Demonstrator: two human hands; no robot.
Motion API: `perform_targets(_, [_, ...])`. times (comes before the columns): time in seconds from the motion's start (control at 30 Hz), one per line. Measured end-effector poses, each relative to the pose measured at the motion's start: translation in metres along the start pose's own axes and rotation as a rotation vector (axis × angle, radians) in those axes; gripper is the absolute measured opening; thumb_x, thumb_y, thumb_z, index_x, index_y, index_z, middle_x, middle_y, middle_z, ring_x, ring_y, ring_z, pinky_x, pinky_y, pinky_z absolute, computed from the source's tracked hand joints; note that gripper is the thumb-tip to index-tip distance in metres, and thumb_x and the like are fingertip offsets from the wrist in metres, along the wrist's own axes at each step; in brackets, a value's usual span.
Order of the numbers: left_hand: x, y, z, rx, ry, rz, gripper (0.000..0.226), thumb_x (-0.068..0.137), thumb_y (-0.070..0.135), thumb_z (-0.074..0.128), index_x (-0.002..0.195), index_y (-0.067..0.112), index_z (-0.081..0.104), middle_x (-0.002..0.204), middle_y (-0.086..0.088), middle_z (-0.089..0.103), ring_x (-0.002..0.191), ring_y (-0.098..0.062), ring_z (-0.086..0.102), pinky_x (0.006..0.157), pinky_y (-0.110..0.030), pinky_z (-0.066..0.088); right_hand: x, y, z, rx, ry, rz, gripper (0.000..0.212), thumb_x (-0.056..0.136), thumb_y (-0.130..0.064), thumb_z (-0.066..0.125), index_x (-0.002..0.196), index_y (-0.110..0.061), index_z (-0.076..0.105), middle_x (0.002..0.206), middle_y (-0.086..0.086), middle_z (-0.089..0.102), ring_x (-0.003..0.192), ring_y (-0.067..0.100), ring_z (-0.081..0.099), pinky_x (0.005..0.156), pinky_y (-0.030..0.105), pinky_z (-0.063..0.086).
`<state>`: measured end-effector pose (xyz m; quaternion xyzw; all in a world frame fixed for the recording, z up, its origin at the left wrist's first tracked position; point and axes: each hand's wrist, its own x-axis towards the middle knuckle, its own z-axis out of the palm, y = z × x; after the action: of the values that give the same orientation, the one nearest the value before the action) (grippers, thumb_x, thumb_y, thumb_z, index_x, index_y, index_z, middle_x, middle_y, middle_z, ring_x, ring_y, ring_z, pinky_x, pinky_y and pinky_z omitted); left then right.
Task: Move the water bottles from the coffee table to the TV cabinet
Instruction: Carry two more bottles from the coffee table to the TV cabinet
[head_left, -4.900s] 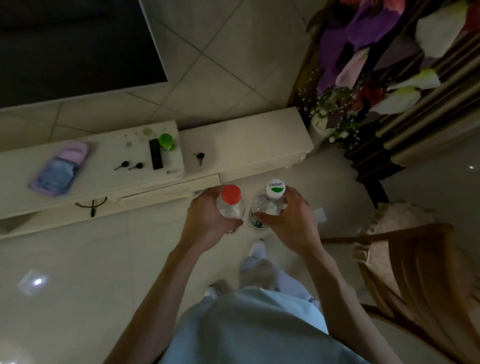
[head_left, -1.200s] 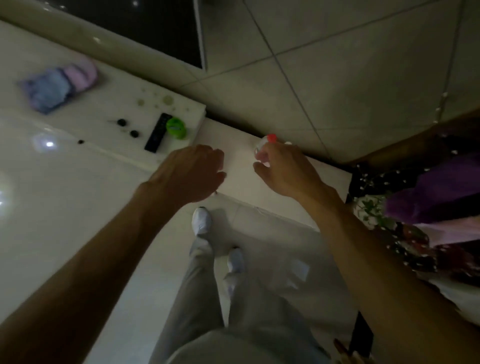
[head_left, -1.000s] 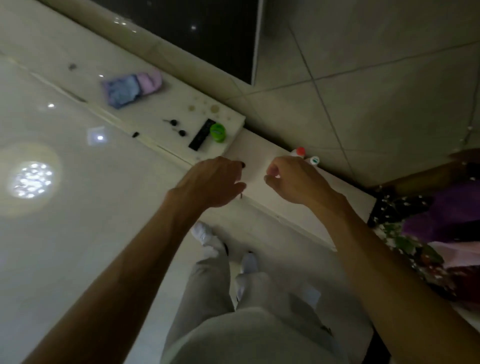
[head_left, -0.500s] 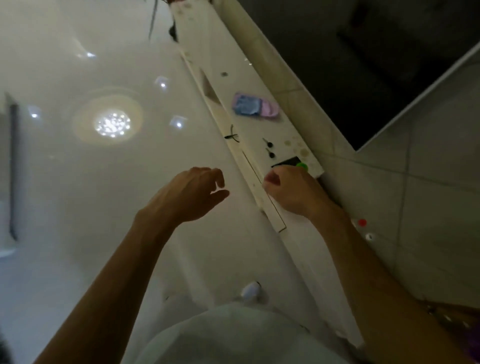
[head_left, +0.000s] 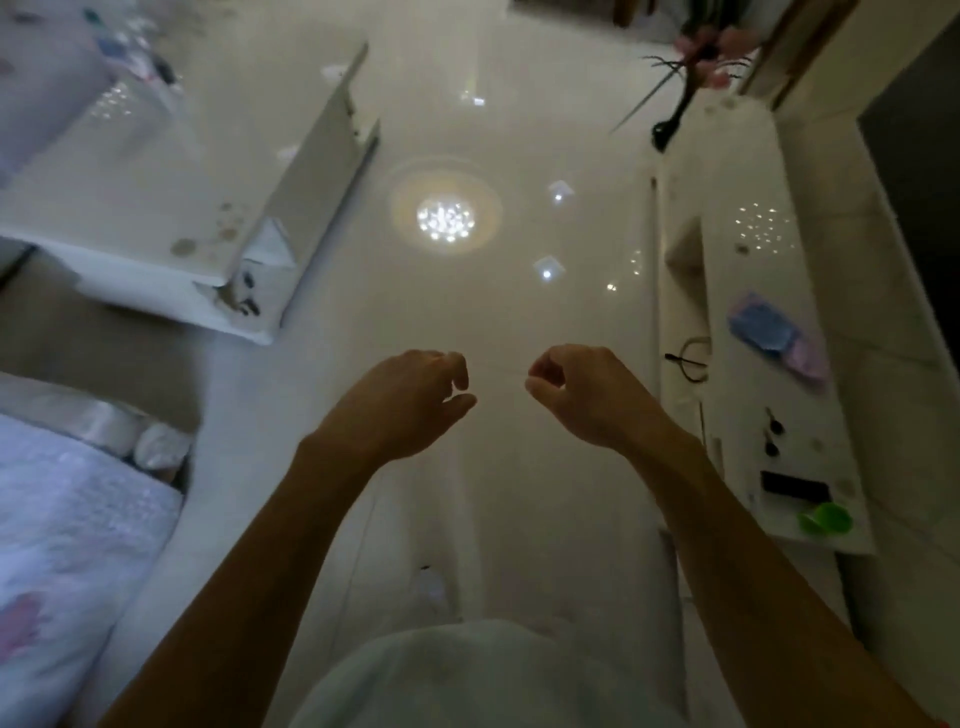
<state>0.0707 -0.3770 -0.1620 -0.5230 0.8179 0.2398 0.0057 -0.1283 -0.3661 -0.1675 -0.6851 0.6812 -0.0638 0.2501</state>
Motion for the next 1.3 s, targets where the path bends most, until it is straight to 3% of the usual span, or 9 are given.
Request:
perform_targets(0.13, [-0.026, -0.053, -0.022, -0.045, 0.101, -0.116, 0.024, 0.092, 0.036, 0.054, 0.106, 0.018, 0.06, 0.101, -0.001, 0.066, 0.082, -0.013, 0.06, 0.076, -0.028, 0.052, 0.035, -0.055, 0.014, -0.055, -0.063, -0.151, 0.024, 0.091, -0.032, 0.059, 0.101, -0.014, 0.07, 0.099, 0.003, 0.07, 0.086, 0.018, 0.063, 0.08, 0.034, 0.053])
perform_targets(0.27, [-0.049, -0.094, -0.035, -0.069, 0.13, -0.211, 0.026, 0.092, 0.037, 0.054, 0.108, 0.018, 0.06, 0.105, -0.001, 0.064, 0.084, -0.013, 0.057, 0.075, -0.026, 0.046, 0.063, -0.1, 0.028, -0.103, -0.131, -0.29, 0.029, 0.093, -0.031, 0.058, 0.113, -0.012, 0.066, 0.108, 0.004, 0.069, 0.092, 0.017, 0.063, 0.083, 0.03, 0.05])
perform_targets(0.5, [-0.073, -0.151, -0.053, -0.076, 0.036, -0.406, 0.033, 0.092, 0.042, 0.052, 0.118, 0.021, 0.055, 0.12, -0.001, 0.06, 0.099, -0.015, 0.057, 0.088, -0.03, 0.047, 0.122, -0.154, 0.048, -0.201, -0.256, -0.478, 0.032, 0.094, -0.033, 0.055, 0.113, -0.009, 0.066, 0.11, 0.007, 0.068, 0.091, 0.018, 0.061, 0.078, 0.028, 0.047])
perform_targets(0.63, [-0.071, -0.178, -0.072, -0.072, 0.013, -0.518, 0.035, 0.093, 0.042, 0.052, 0.12, 0.02, 0.055, 0.122, -0.002, 0.059, 0.101, -0.016, 0.057, 0.088, -0.029, 0.046, 0.163, -0.178, 0.053, -0.225, -0.3, -0.553, 0.034, 0.095, -0.035, 0.054, 0.112, -0.009, 0.066, 0.109, 0.006, 0.067, 0.092, 0.02, 0.063, 0.084, 0.037, 0.053])
perform_targets(0.97, [-0.015, -0.226, -0.128, -0.135, 0.088, -0.665, 0.032, 0.091, 0.044, 0.054, 0.113, 0.021, 0.058, 0.115, 0.0, 0.063, 0.087, -0.009, 0.053, 0.076, -0.022, 0.04, 0.279, -0.223, 0.041, -0.217, -0.314, -0.681, 0.031, 0.096, -0.037, 0.051, 0.109, -0.013, 0.065, 0.105, 0.003, 0.065, 0.089, 0.017, 0.058, 0.077, 0.03, 0.047])
perform_targets(1.1, [0.005, -0.249, -0.141, -0.175, 0.153, -0.714, 0.03, 0.089, 0.044, 0.056, 0.11, 0.022, 0.059, 0.114, -0.001, 0.065, 0.084, -0.008, 0.053, 0.076, -0.022, 0.04, 0.31, -0.246, 0.041, -0.213, -0.321, -0.73, 0.033, 0.095, -0.036, 0.052, 0.112, -0.011, 0.065, 0.107, 0.002, 0.066, 0.093, 0.017, 0.062, 0.086, 0.038, 0.053])
perform_targets(1.3, [0.003, -0.294, -0.157, -0.223, 0.22, -0.795, 0.028, 0.089, 0.043, 0.056, 0.108, 0.022, 0.06, 0.11, 0.002, 0.066, 0.083, -0.008, 0.055, 0.075, -0.021, 0.039, 0.349, -0.299, 0.059, -0.255, -0.378, -0.819, 0.035, 0.095, -0.037, 0.053, 0.117, -0.012, 0.063, 0.113, 0.003, 0.066, 0.097, 0.017, 0.063, 0.09, 0.038, 0.053])
